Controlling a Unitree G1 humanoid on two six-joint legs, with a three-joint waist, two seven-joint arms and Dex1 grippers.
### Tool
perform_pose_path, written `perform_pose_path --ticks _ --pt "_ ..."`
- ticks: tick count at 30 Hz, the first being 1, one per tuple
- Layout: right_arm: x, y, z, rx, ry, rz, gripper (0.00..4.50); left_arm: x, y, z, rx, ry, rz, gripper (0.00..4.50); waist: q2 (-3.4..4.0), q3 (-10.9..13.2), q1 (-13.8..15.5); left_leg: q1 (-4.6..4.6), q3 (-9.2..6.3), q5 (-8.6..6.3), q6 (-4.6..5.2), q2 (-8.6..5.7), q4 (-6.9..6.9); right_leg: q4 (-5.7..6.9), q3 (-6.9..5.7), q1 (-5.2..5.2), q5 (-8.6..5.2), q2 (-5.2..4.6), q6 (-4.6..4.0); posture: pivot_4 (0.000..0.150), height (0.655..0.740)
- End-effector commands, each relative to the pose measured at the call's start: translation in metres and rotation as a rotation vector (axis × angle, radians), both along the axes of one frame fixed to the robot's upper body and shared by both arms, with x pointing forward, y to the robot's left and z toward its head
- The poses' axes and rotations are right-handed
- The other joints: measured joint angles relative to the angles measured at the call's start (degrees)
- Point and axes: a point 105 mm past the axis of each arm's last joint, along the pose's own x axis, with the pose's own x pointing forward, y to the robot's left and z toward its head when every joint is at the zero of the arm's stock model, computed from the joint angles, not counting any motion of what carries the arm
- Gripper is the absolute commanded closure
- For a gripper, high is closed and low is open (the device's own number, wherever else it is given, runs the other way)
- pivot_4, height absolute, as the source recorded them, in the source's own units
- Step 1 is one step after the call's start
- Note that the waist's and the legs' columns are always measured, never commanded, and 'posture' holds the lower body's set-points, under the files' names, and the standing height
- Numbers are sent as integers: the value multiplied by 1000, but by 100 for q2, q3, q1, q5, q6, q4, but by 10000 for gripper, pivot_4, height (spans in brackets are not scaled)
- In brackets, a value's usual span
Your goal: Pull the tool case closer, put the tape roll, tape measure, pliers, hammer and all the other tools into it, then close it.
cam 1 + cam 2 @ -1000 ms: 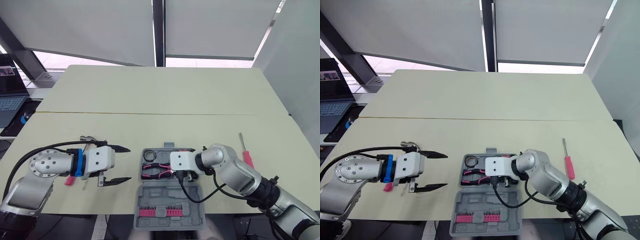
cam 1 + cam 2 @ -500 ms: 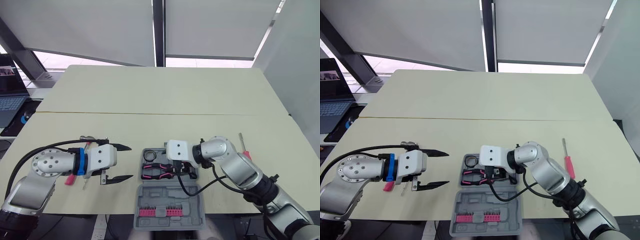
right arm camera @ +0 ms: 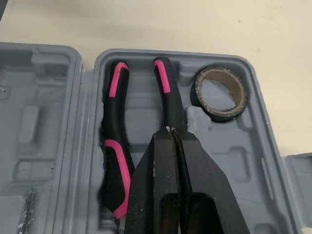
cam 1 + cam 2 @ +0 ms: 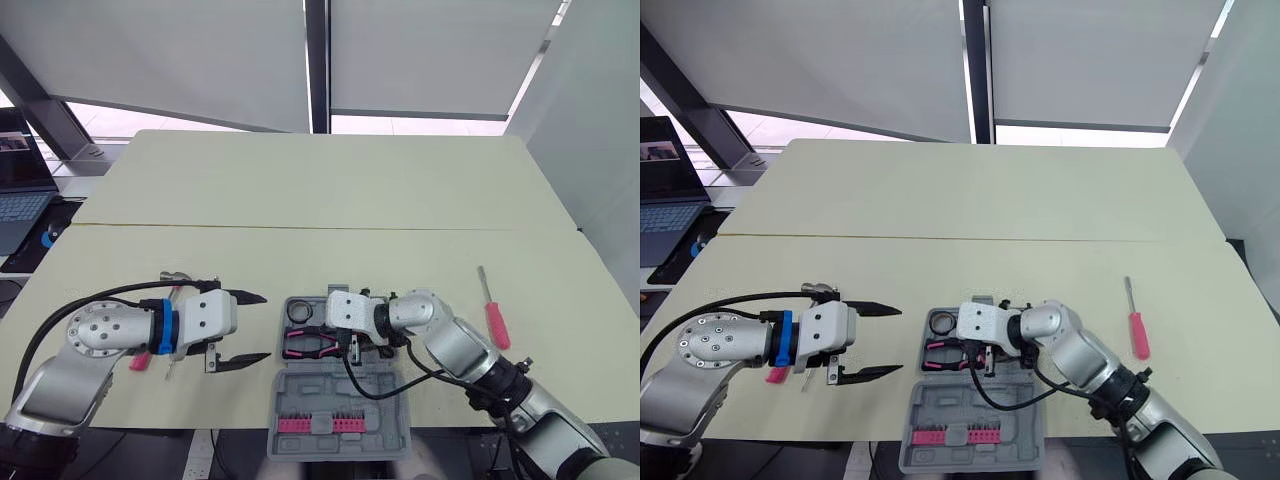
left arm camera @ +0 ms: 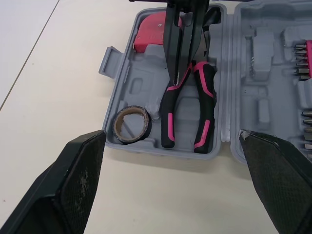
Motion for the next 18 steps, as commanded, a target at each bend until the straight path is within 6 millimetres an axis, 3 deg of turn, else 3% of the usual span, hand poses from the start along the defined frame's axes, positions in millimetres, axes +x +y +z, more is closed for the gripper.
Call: perform_pose_path --ticks 1,7,13,15,18 --pt "-1 2 -4 -11 -14 4 44893 -2 -4 7 -10 -23 -12 0 0 0 0 0 0 0 0 0 0 0 0 0 0 0 0 1500 7400" --pt "10 -12 -22 -56 54 -96 44893 -3 -4 6 -13 -22 -3 0 1 -3 0 21 1 0 0 1 -6 0 1 15 0 1 0 1500 7400" --pt "7 -17 -35 -99 93 -88 44893 -4 -3 5 -17 -16 2 0 2 -7 -1 59 8 0 0 1 -23 -1 7 40 0 1 0 1500 7400" --pt "6 -13 -31 -73 76 -63 44893 -5 -3 4 -18 -14 5 0 1 -8 0 60 7 0 0 1 -23 -1 7 41 0 1 0 1500 7400" --pt "7 1 -6 43 15 -22 44893 -5 1 3 -34 8 43 0 2 -7 0 59 7 0 0 2 -23 -1 7 41 0 1 0 1500 7400"
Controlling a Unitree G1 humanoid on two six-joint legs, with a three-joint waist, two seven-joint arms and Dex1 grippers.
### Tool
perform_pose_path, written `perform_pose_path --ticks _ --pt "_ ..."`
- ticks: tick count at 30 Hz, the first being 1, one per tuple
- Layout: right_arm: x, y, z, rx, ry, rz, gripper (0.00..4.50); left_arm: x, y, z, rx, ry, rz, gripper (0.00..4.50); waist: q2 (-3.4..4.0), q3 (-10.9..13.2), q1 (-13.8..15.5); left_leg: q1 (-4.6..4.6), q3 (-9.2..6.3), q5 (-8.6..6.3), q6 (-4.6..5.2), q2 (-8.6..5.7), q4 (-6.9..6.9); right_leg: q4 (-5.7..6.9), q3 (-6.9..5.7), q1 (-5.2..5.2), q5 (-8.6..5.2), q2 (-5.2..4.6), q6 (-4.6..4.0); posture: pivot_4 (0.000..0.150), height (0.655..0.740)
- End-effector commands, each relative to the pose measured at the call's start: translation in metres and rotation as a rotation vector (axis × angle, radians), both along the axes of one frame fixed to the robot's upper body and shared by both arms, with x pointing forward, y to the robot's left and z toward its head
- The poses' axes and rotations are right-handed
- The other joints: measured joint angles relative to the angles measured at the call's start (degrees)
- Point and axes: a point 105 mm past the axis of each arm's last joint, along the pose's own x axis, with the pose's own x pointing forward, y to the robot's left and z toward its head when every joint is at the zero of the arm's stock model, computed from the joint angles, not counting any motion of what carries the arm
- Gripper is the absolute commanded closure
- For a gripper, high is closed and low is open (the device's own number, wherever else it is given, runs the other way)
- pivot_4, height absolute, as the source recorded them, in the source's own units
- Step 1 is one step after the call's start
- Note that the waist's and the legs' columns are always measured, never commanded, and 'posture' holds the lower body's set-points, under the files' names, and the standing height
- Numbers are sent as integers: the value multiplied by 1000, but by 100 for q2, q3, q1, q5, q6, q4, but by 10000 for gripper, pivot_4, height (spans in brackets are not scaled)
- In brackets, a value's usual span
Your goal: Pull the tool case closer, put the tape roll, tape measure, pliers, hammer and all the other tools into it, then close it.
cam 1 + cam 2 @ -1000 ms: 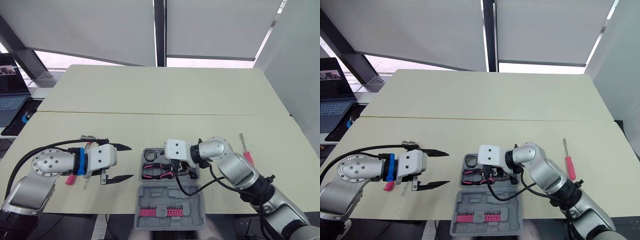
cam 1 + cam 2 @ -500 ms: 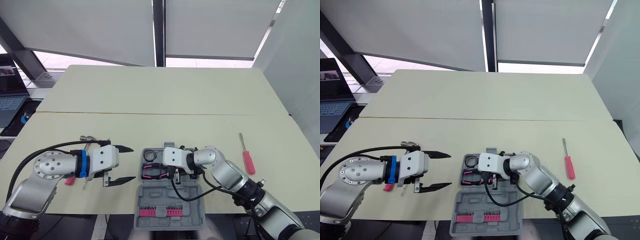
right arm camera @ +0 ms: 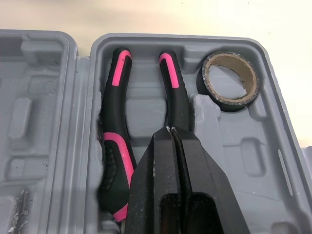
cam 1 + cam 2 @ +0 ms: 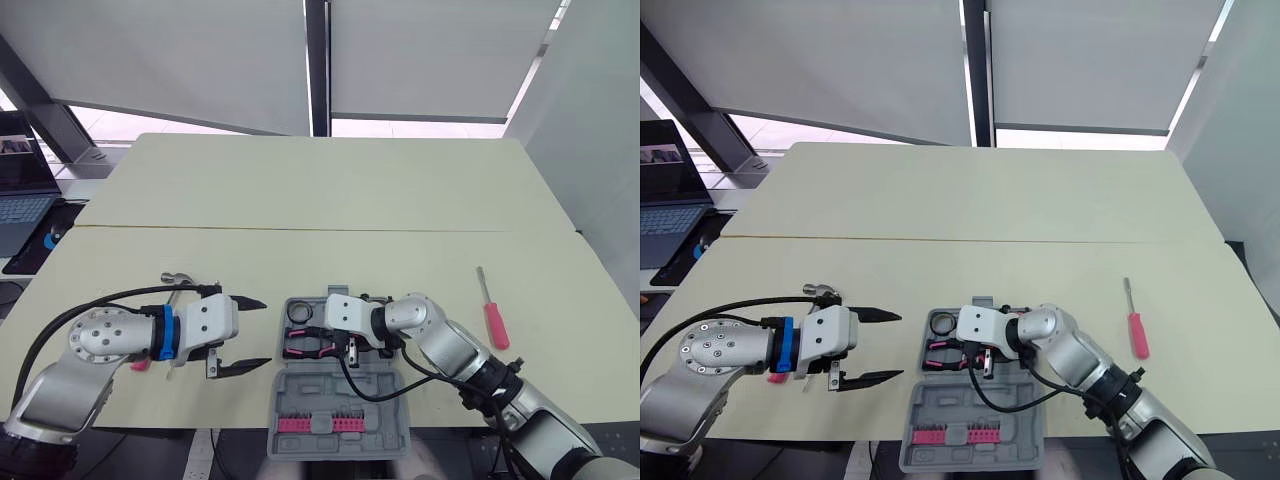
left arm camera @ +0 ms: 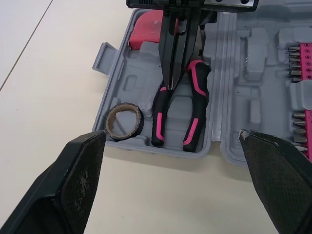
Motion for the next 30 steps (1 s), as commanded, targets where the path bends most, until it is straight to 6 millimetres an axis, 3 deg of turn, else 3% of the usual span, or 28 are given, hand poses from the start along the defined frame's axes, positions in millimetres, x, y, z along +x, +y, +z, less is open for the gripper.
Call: perform_pose_path --ticks 1,5,8,11,18,23,30 --pt "2 4 13 79 -35 5 44893 0 0 8 -31 -19 33 0 1 1 0 -1 0 0 0 0 0 0 0 -2 0 0 0 1500 7400" --pt "2 -2 57 255 -116 2 44893 -1 15 1 -37 1 114 0 2 2 0 -7 1 0 0 1 -5 -2 1 -10 0 0 0 1500 7400" --pt "-1 -21 67 276 -147 -13 44893 0 21 1 -85 8 173 0 2 2 14 -10 -1 -1 0 0 -9 -7 0 -10 0 -4 0 1500 7400" --pt "-9 -66 67 268 -140 -74 45000 -7 31 -7 -95 43 176 5814 2 2 67 -12 -7 -1 0 -4 -9 -12 -5 -5 0 -9 0 1500 7400" --pt "-34 -144 30 45 -31 -148 45000 -29 36 -41 -66 145 153 27842 5 4 0 -1 10 -2 2 4 -9 -10 4 0 0 -3 0 1500 7400" --pt "-43 -155 3 -18 24 -162 45000 -30 26 -64 -34 171 141 43474 5 4 8 3 13 -1 2 10 -9 -4 6 3 0 7 0 1500 7400" --pt "-46 -142 -21 -34 58 -119 45000 -20 10 -81 -40 166 153 44723 3 3 21 1 15 -2 2 4 -6 -8 11 4 0 2 0 1500 7400"
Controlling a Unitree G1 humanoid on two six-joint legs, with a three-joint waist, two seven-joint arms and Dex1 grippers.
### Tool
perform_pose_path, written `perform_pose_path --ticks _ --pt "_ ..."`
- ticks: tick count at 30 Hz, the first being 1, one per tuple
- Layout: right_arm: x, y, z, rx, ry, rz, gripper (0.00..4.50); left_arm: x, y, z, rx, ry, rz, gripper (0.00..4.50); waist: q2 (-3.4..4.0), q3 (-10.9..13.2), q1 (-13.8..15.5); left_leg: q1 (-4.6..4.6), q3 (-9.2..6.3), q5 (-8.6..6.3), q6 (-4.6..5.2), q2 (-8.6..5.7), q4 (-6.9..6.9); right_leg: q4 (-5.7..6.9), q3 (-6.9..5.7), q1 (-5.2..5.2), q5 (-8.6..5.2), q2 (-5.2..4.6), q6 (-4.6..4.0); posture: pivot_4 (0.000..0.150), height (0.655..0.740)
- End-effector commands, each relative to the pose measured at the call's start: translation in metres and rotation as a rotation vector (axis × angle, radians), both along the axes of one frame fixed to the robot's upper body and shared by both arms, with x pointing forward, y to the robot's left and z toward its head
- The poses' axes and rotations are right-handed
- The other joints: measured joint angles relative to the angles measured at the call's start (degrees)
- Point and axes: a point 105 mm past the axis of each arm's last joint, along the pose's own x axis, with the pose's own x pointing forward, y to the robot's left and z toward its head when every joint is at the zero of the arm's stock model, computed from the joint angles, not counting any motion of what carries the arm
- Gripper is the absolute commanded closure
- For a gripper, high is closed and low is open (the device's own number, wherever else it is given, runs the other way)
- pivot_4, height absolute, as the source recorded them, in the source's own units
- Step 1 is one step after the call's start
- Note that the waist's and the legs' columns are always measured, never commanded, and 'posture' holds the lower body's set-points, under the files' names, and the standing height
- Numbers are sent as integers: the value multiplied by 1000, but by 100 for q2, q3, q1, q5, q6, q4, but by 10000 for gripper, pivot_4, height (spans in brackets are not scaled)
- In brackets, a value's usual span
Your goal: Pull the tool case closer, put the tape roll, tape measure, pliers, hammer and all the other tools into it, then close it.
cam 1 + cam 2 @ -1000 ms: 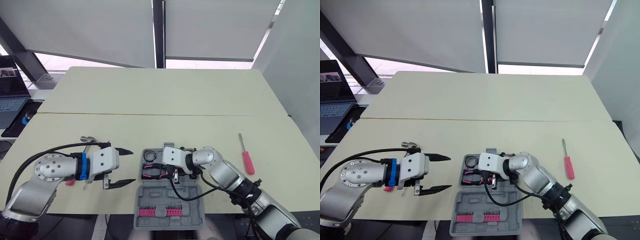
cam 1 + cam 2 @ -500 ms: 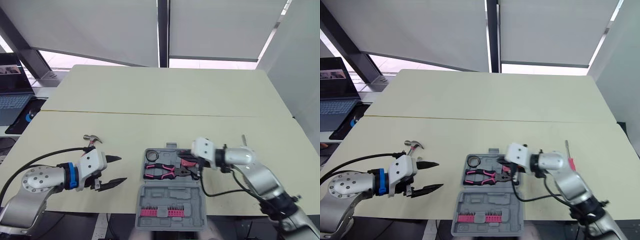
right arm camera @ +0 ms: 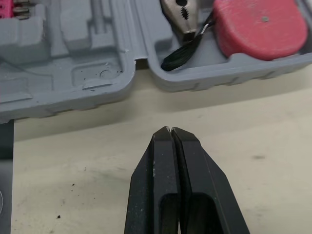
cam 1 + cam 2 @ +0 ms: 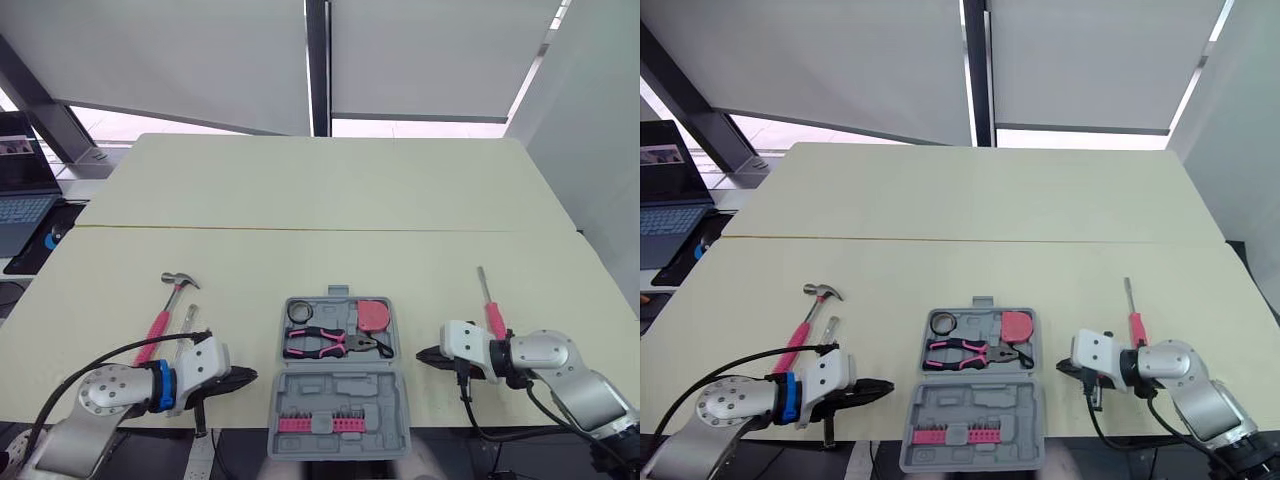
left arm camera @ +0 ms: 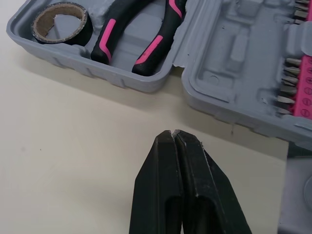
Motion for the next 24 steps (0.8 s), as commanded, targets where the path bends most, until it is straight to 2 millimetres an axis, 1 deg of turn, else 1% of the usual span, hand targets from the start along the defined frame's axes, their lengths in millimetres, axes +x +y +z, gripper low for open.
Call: perform_pose_path --ticks 1,5,12,18,24 --pt "1 8 -4 3 -17 32 45000 4 -6 -5 6 -15 -6 44723 0 0 -1 0 0 0 0 0 0 0 0 0 0 0 0 1500 7400" --pt "2 17 -10 15 -11 55 45000 7 -11 -13 9 -10 -5 44723 -2 -2 -13 2 0 0 0 2 -1 0 0 -1 0 1 0 1500 7400" --pt "6 36 -10 50 -13 84 45000 17 -30 -19 -14 -17 -29 44723 -1 -6 0 5 -2 1 -1 0 1 5 -2 2 0 1 0 1500 7400" --pt "7 48 -3 88 -19 90 45000 23 -44 -15 -58 -12 -41 44723 2 -11 1 5 -4 1 -1 1 1 5 -2 3 0 0 0 1500 7400" --pt "17 55 5 129 -32 53 45000 40 -51 -7 -71 -48 -30 44723 3 -12 1 6 -7 3 -2 0 4 10 -6 5 2 1 0 1500 7400"
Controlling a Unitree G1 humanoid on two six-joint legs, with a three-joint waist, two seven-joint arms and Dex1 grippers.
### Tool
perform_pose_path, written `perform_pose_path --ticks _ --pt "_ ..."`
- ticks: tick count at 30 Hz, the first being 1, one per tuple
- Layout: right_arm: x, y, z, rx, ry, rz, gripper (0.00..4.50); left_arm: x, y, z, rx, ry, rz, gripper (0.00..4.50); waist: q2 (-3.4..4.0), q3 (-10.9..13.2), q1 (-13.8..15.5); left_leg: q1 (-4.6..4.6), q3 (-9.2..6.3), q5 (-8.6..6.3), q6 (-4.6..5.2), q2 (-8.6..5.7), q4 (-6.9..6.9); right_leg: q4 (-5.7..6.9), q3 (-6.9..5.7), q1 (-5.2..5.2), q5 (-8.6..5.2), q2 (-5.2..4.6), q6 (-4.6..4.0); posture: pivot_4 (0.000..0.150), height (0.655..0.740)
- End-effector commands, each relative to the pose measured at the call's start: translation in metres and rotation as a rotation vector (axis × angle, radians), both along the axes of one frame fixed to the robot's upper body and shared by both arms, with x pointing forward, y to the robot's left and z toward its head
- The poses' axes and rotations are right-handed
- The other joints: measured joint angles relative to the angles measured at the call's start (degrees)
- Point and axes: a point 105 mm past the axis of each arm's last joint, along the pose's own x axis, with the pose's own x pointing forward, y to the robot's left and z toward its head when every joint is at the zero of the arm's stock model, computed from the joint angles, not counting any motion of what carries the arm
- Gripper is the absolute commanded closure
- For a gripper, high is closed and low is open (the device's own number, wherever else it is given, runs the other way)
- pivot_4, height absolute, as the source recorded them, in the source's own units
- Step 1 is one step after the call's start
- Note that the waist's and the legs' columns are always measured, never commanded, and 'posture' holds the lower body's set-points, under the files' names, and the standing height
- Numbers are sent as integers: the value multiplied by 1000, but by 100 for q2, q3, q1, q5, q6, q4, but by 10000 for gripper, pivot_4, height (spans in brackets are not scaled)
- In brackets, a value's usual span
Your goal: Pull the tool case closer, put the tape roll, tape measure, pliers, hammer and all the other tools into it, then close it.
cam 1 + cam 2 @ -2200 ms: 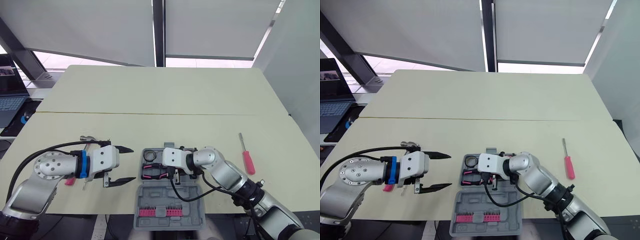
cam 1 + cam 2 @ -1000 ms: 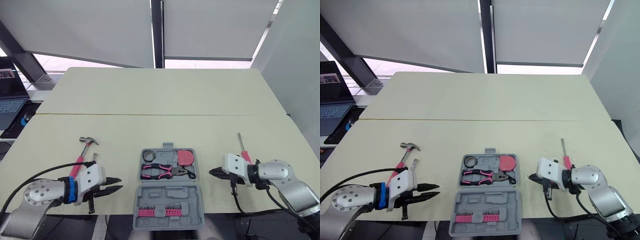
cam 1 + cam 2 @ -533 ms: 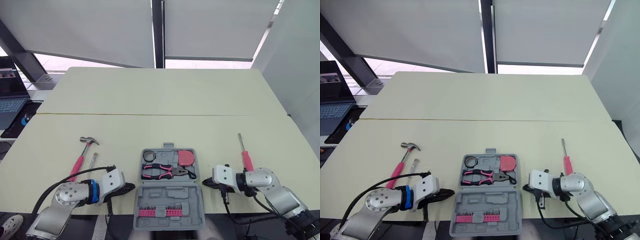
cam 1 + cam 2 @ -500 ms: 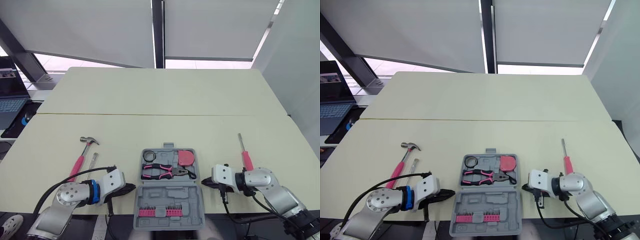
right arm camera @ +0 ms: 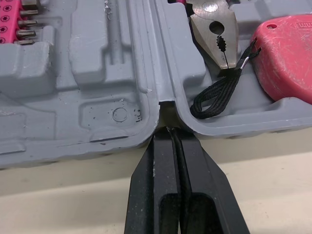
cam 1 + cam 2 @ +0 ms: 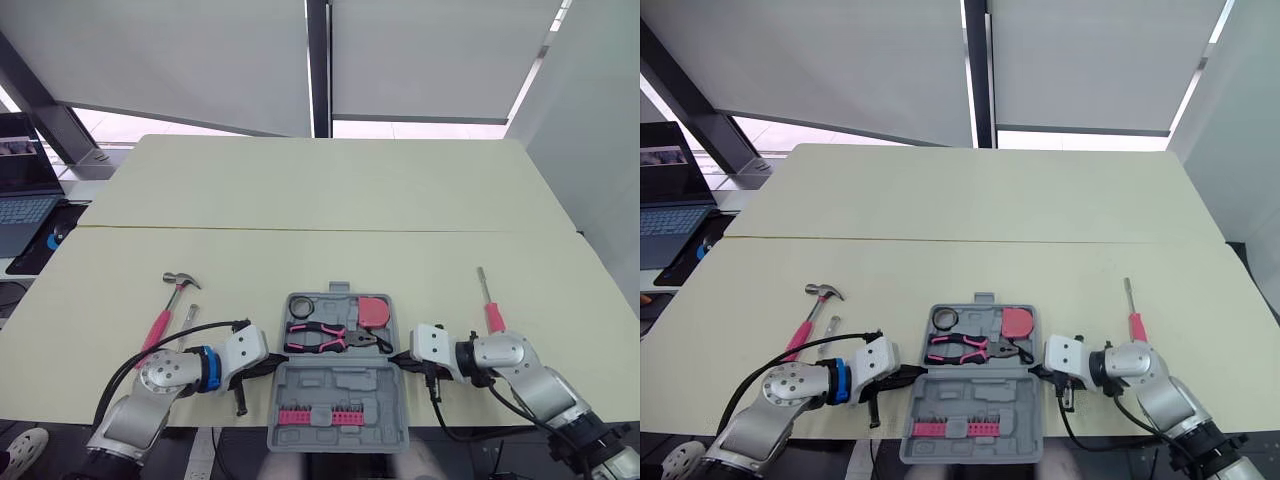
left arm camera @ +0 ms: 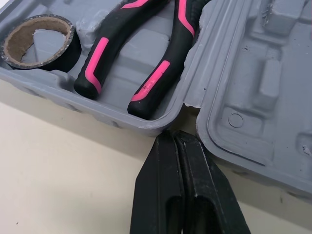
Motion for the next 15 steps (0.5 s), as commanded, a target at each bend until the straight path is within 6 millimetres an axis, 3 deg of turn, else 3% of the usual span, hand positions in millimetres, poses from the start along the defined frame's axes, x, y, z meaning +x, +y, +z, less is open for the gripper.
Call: perform_pose_path --ticks 1,15 --pt "7 22 15 71 -52 30 45000 10 -19 9 -37 -47 -36 44723 0 0 0 0 -1 1 0 0 0 0 -1 0 2 0 0 1500 7400" --pt "41 28 24 55 -122 -6 45000 41 -27 8 -15 -73 -25 44723 0 0 2 -2 1 2 -1 -2 1 -1 1 -3 4 -1 -1 1500 7400"
